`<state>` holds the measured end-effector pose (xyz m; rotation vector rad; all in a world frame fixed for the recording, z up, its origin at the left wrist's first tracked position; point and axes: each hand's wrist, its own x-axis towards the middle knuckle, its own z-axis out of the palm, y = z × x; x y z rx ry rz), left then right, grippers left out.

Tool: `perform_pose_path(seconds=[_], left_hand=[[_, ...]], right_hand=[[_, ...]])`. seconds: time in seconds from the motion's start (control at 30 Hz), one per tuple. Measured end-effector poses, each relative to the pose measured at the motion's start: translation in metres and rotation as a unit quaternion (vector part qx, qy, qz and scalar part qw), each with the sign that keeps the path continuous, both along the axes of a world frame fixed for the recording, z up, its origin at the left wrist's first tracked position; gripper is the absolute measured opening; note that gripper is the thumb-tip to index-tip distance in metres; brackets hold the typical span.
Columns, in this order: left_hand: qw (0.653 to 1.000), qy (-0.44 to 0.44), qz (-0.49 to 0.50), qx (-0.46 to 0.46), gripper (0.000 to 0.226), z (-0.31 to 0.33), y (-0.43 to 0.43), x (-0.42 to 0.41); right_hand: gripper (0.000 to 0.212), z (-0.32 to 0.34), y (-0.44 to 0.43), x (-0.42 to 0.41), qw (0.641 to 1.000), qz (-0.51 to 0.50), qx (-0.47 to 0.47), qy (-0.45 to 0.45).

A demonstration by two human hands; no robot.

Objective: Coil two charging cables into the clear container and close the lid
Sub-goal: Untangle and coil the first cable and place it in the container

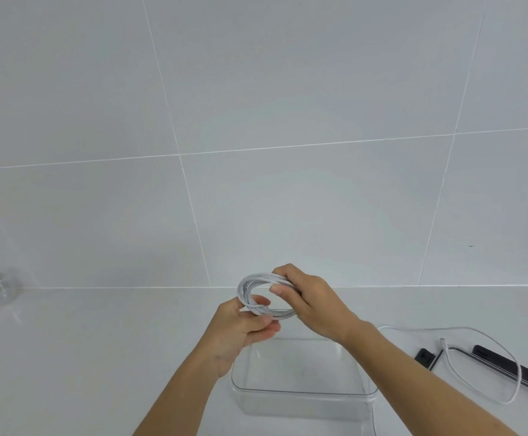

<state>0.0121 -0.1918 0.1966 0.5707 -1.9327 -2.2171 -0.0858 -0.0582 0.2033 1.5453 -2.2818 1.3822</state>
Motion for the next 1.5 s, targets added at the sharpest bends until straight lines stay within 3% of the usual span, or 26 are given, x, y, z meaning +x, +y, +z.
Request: perform_pose_path(seconds=[0.13,0.27,0.37,0.47,0.57,0.67,0.87,0.97,1.07,1.13,1.3,1.5], left_hand=[[0.987,0.025,-0.005,0.159,0.03,0.002,-0.009,0.002],[0.965,0.037,-0.03,0.259,0.039,0.001,-0.011,0.007],[0.938,0.058,-0.02,0.34,0.046,-0.003,-0.017,0.008],[0.965,0.018,0.008,0.261,0.05,-0.005,-0.022,0.005],[0.991,-0.004,0.065,0.114,0.028,-0.003,-0.018,-0.001],[0.989,-0.013,0.148,0.006,0.015,-0.003,-0.013,-0.001],[0.973,0.028,0.223,-0.052,0.019,-0.01,-0.01,-0.002],[0.97,0.059,0.23,-0.043,0.008,-0.013,-0.012,-0.004],[0.967,0.082,0.239,-0.021,0.004,-0.018,-0.013,-0.006],[0.966,0.094,0.241,-0.023,0.003,-0.022,-0.012,-0.008],[0.967,0.11,0.217,-0.078,0.005,-0.028,-0.003,-0.012],[0.969,0.099,0.183,-0.136,0.006,-0.032,0.0,-0.016]], right_hand=[[0.042,-0.004,-0.001,0.002,0.987,0.036,-0.005,0.156],[0.019,-0.01,-0.001,-0.003,0.976,0.025,-0.027,0.216],[0.022,-0.011,0.003,0.0,0.952,0.04,-0.013,0.304],[0.018,-0.02,0.003,0.004,0.908,0.045,0.007,0.416],[0.017,-0.033,0.001,0.01,0.879,0.027,-0.013,0.476],[0.02,-0.043,-0.002,0.01,0.87,0.015,-0.036,0.491],[0.024,-0.048,-0.001,0.006,0.909,0.029,0.03,0.414],[0.033,-0.048,0.003,0.008,0.957,0.045,0.066,0.28],[0.035,-0.044,0.0,0.016,0.994,0.006,0.021,0.107],[0.037,-0.04,-0.007,0.02,0.997,-0.068,0.009,0.032],[0.057,-0.036,-0.021,0.022,0.981,-0.137,0.138,0.016],[0.026,-0.033,-0.03,0.017,0.972,-0.17,0.152,-0.05]])
